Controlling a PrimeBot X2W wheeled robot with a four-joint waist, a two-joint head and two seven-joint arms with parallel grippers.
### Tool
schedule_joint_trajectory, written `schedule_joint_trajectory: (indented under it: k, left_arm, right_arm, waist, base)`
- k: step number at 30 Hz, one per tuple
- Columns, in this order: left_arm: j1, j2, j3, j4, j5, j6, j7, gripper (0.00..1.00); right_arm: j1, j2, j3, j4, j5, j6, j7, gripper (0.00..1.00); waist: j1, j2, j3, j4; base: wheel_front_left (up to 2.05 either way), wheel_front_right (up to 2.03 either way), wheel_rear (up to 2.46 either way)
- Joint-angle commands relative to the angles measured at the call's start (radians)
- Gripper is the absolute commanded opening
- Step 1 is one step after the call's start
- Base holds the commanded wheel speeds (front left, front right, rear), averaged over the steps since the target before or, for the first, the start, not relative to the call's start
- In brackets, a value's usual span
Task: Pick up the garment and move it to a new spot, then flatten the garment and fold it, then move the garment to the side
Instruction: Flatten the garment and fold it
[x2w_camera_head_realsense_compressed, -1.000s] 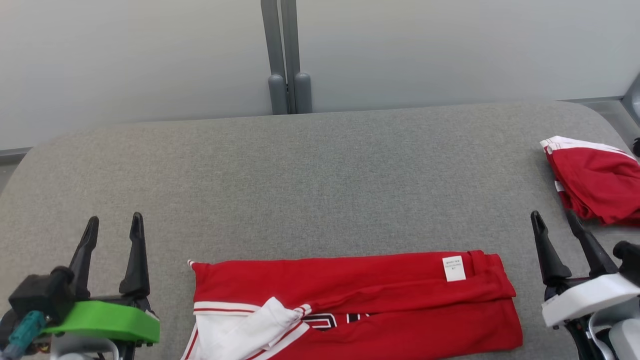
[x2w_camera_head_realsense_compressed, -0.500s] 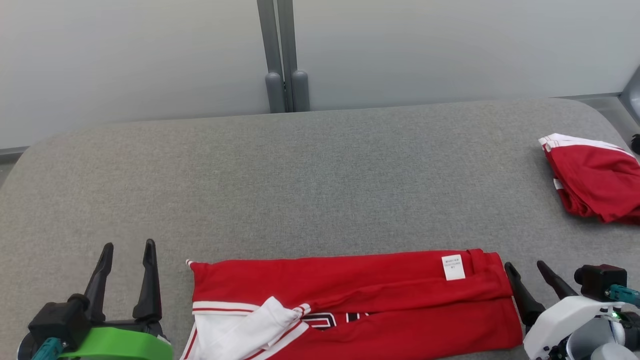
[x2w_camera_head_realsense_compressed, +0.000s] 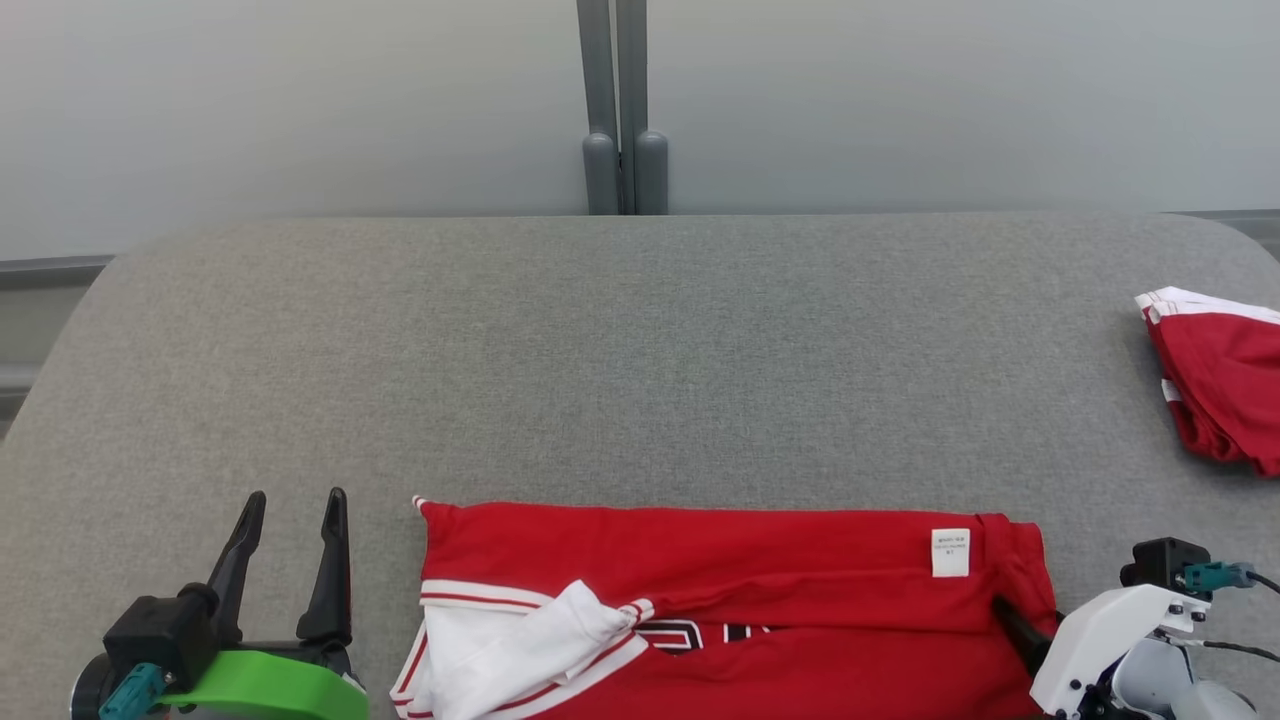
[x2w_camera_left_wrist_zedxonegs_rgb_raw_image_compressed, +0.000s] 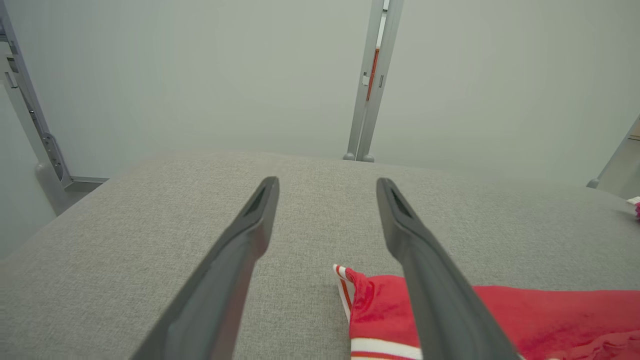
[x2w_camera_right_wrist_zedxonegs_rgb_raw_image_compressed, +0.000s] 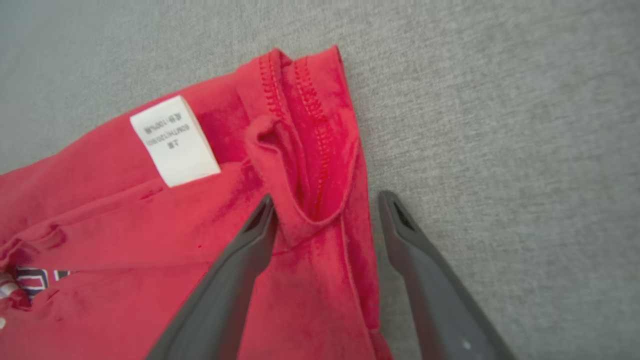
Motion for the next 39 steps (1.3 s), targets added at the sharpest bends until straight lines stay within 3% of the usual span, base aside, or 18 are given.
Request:
schedule_joint_trajectory:
  k: [1,2,3,4,5,6,14,23,26,32,39]
  left_arm:
    - [-0.017,0.000,0.000,0.005,0.012,-0.005,-0.002,1.00]
    - [-0.019,-0.002,-0.002,0.008,0.013,-0.005,-0.002,1.00]
    - [-0.019,-0.003,-0.004,0.011,0.012,-0.006,-0.002,1.00]
    - [-0.020,-0.003,-0.005,0.012,0.011,-0.006,-0.002,1.00]
    - [-0.020,-0.002,-0.006,0.014,0.011,-0.007,-0.002,1.00]
    - [-0.021,-0.003,-0.007,0.016,0.009,-0.006,-0.001,1.00]
    - [-0.015,-0.003,-0.002,0.023,-0.002,0.005,-0.001,1.00]
    - [-0.005,-0.013,0.018,0.017,-0.004,0.015,-0.002,1.00]
    - [0.001,-0.013,0.023,0.017,-0.004,0.013,-0.002,1.00]
    - [0.008,-0.018,0.027,0.025,-0.004,0.011,-0.002,1.00]
    - [-0.004,-0.021,0.016,0.043,-0.007,0.003,0.001,1.00]
  right_arm:
    - [-0.005,0.019,0.006,0.015,0.008,0.000,0.013,1.00]
    - [-0.009,0.029,0.008,0.016,0.014,0.000,0.019,1.00]
    - [-0.011,0.035,0.015,0.011,0.017,0.000,0.016,0.94]
    - [-0.012,0.038,0.018,0.007,0.021,0.000,0.012,0.65]
    - [-0.012,0.039,0.019,0.005,0.026,0.000,0.010,0.23]
    - [-0.012,0.038,0.021,0.003,0.030,0.000,0.008,0.00]
    - [-0.036,-0.006,0.015,-0.051,0.046,0.000,-0.055,0.00]
    - [-0.067,-0.137,-0.056,-0.078,0.015,-0.001,-0.072,0.00]
    - [-0.066,-0.155,-0.076,-0.111,0.003,-0.001,-0.060,0.00]
    - [-0.031,-0.121,-0.066,-0.282,0.047,0.000,0.003,0.00]
    - [0.013,-0.033,-0.005,-0.493,0.095,0.000,0.092,0.00]
  waist:
    - [0.0000,0.0000,0.003,0.015]
    - [0.0000,0.0000,0.004,0.020]
    - [0.0000,0.0000,0.004,0.025]
    - [0.0000,0.0000,0.004,0.027]
    - [0.0000,0.0000,0.004,0.029]
    - [0.0000,0.0000,0.004,0.031]
    - [0.0000,0.0000,0.000,0.007]
    - [0.0000,0.0000,-0.003,-0.042]
    - [0.0000,0.0000,-0.005,-0.049]
    - [0.0000,0.0000,-0.011,-0.049]
    - [0.0000,0.0000,-0.011,-0.001]
  base:
    - [0.00,0.00,0.00]
    - [0.00,0.00,0.00]
    - [0.00,0.00,0.00]
    - [0.00,0.00,0.00]
    - [0.00,0.00,0.00]
    - [0.00,0.00,0.00]
    - [0.00,0.00,0.00]
    - [0.00,0.00,0.00]
    - [0.00,0.00,0.00]
    - [0.00,0.00,0.00]
    - [0.00,0.00,0.00]
